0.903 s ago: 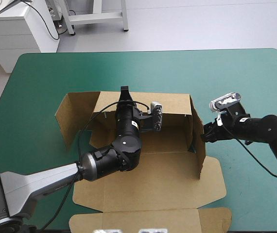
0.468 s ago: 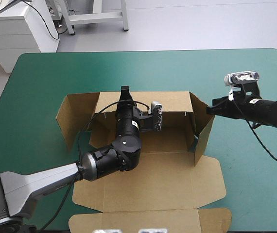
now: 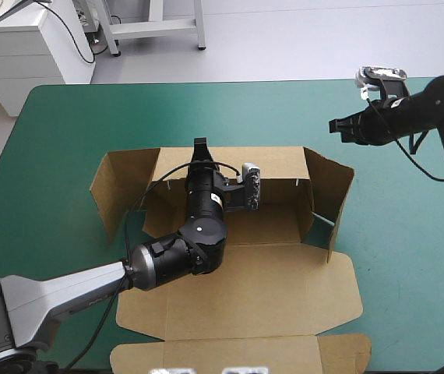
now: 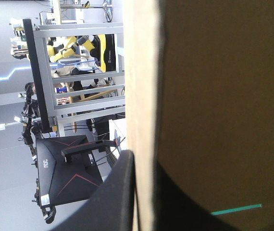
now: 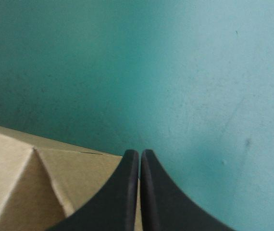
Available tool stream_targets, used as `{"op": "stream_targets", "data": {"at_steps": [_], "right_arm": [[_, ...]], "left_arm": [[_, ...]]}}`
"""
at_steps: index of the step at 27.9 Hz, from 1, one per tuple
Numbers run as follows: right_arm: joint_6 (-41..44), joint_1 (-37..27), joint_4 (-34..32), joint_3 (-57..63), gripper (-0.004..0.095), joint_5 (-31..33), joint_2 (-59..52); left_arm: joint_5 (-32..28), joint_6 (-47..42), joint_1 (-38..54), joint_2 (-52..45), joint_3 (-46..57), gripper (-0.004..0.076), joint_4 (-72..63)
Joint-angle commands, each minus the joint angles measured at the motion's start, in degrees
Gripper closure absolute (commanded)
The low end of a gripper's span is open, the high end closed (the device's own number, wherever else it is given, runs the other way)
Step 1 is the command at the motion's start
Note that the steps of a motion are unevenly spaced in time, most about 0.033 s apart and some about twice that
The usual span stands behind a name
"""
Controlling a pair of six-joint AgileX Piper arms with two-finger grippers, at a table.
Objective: Fold the box
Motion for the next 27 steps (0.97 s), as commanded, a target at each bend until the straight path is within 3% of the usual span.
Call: {"op": "stream_targets", "data": {"at_steps": [1,6,18,20,21,27], "right_arm": [[4.1,-0.4,-3.6,-7.9,0.0908,4.4,3.1],[6.5,-0.4,-8.7,-8.0,0.0907,4.4,5.1],[2.5,-0.4,-7.9,6.3,0.0909,4.0,0.5],[2.1,-0.4,-7.4,9.8,0.091,1.6,-1.8],[0.5,-0.4,-5.1,13.5,0.091,-2.6,-4.9],[-8.4,-0.4,5.4,24.8,0.091,-12.5,-13.8]], "left_arm": [[-1.1,-0.5,-0.2,-1.8,-0.9,0.0731,-0.4],[-1.1,-0.5,-0.2,-1.8,-0.9,0.0731,-0.4],[-1.1,-0.5,-0.2,-1.8,-0.9,0.0731,-1.4],[-1.1,-0.5,-0.2,-1.8,-0.9,0.0731,-1.9],[-1.1,-0.5,-0.2,-1.8,-0.9,0.0731,-3.1],[-1.0,-1.9,-0.2,-1.8,-0.9,0.0731,-3.5]]}}
